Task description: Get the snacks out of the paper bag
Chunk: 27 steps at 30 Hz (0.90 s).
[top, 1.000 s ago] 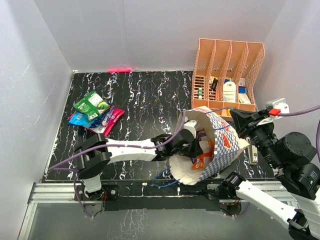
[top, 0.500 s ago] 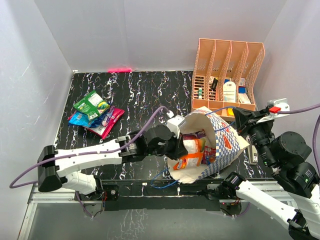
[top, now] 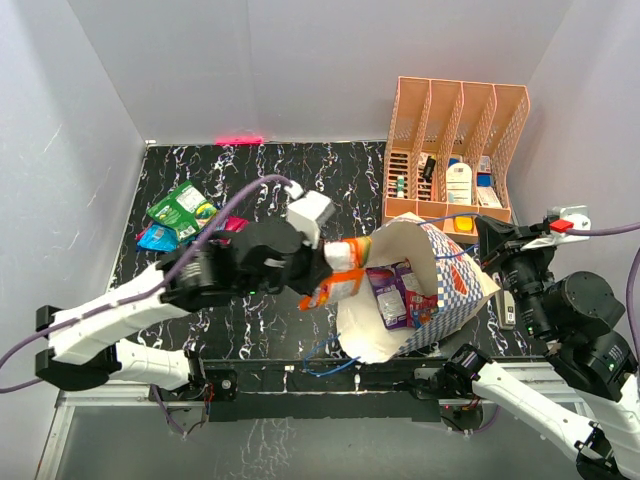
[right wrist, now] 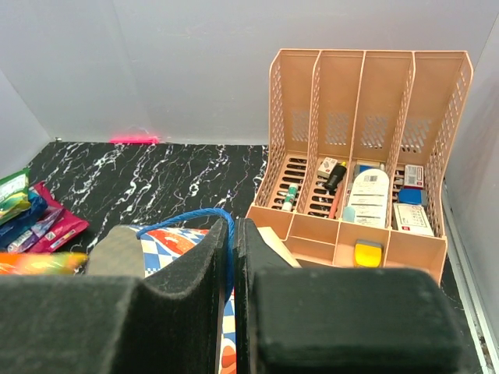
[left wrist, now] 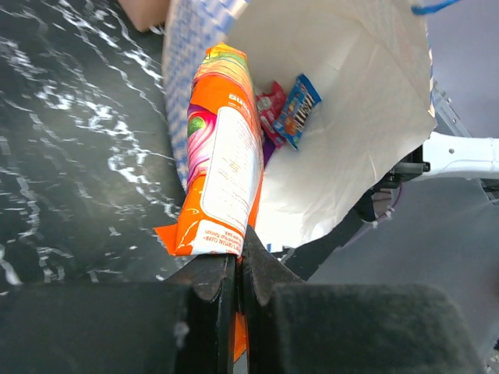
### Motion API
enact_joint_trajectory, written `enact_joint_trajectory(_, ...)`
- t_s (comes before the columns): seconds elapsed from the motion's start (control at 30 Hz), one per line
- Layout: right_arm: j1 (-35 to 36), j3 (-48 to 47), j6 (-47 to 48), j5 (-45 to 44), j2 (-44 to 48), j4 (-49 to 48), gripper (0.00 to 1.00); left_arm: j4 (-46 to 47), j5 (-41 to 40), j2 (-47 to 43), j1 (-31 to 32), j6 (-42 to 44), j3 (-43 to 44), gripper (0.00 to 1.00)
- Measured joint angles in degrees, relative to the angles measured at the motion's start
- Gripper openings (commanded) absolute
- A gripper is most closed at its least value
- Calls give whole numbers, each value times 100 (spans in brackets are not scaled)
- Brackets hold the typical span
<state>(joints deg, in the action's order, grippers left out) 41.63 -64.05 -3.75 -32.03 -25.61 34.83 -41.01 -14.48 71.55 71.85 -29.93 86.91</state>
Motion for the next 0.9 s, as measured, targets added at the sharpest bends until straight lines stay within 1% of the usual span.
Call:
enact_joint_trajectory(0.13,0,22,33,-48,22,-57,7,-887,-584,-328,0,179,774,0)
enact_joint_trajectory(0.3,0,22,70,-70,94,-85,7,-1600,-1720,-656,0,306,1659,0)
enact_joint_trajectory(0.43,0,22,79,-61,105,-90,7,-1788,-2706,-649,-22,614,1808,0)
enact_joint_trajectory(0.5,0,22,90,-52,105,-92,7,-1696,-3023,-522,-181,916,1738,0)
enact_joint_trajectory(0.57,0,22,92,7,105,-101,7,-1440,-3016,-361,-592,1261,1613,0)
enact_joint_trajectory(0.63,0,20,90,66,105,-127,7,-1143,-2710,-90,-1268,1547,1530,0)
enact_joint_trajectory(0.7,0,22,87,131,105,-197,7,-935,-2293,286,-1976,1722,1585,0)
enact_joint_trajectory(0.87,0,20,81,267,105,-332,7,-450,-1211,1246,-3191,1895,1838,0)
enact_joint_trajectory(0.9,0,20,72,299,105,-341,7,-339,-839,1403,-3410,1849,1838,0)
